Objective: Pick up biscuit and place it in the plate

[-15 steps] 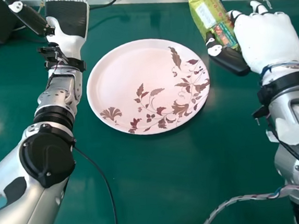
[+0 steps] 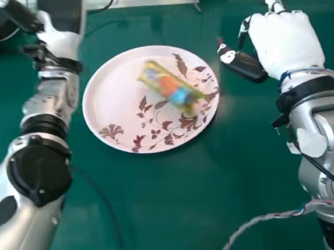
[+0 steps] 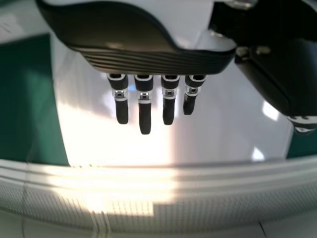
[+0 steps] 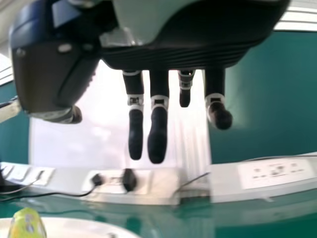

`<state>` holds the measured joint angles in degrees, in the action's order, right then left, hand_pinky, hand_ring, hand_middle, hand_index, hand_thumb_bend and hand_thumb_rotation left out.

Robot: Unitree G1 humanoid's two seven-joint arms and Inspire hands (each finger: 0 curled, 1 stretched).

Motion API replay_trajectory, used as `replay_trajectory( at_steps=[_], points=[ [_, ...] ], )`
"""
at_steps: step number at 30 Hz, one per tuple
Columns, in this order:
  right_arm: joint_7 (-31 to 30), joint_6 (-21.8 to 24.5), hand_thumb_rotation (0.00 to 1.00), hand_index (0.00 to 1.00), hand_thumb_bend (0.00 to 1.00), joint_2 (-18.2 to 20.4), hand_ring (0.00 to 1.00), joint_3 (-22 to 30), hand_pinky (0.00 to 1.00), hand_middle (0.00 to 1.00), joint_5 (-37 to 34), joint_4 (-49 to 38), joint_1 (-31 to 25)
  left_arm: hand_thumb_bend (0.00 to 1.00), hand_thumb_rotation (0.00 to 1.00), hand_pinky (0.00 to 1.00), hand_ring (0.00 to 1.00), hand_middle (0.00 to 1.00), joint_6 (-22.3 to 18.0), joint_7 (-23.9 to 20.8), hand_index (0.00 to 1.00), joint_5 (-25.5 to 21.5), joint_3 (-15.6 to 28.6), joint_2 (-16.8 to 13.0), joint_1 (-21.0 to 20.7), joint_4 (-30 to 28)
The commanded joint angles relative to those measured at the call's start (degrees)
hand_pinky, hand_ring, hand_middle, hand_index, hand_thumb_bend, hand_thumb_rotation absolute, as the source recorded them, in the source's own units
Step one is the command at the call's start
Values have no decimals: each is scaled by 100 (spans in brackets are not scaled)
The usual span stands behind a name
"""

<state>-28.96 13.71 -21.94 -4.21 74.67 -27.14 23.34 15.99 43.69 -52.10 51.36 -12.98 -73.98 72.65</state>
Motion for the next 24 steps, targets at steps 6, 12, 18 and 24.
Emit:
replay_trajectory(
  at_steps=[6,12,18,24],
  points=[
    [177,-15,4,49,49,0,12,-108,7,21,-121,143,54,100,77,88,85,95,-13,-36,100,-48,4,-15,11,2],
    [159,-3,4,49,49,0,12,-165,7,21,-157,168,80,100,77,88,85,95,-9,-70,100,-40,-6,-44,18,25],
    [137,15,4,49,49,-14,13,-154,7,21,-242,136,62,100,75,88,86,95,0,-98,100,-50,0,-34,17,17],
    [157,48,4,49,49,-3,12,-144,7,21,-274,145,41,100,75,88,86,95,-14,-120,100,-44,1,-47,14,30]
  ],
)
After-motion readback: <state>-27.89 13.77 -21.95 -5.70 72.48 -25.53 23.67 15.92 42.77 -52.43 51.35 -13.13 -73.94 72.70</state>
